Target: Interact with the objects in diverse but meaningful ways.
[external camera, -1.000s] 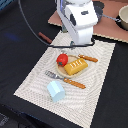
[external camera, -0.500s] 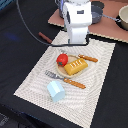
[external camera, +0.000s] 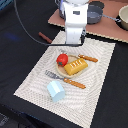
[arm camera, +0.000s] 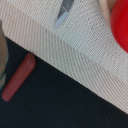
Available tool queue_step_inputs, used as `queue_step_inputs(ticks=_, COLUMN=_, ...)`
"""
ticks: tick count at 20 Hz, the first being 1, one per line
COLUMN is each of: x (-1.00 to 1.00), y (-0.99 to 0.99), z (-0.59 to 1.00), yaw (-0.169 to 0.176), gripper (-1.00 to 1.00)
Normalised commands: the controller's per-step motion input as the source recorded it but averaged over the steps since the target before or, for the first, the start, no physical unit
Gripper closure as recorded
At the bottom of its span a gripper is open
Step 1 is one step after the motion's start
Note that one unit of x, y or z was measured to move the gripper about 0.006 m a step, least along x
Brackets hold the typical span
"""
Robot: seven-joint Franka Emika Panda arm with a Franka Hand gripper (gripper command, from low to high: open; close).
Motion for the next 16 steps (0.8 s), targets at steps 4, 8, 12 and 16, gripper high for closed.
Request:
queue_step_inputs(ticks=4, x=-0.66, y=0.19, z=-0.10, yaw=-0.041, gripper=-1.00)
queue_step_inputs(ticks=8, x=-0.76, y=0.18, z=-0.15, yaw=-0.016, gripper=-1.00)
queue_step_inputs(ticks=12, x=-0.83, y=0.18, z=-0.19, yaw=-0.001, gripper=-1.00)
queue_step_inputs(ticks=16, x=-0.83, y=0.19, z=-0.19, yaw=0.000, gripper=-1.00)
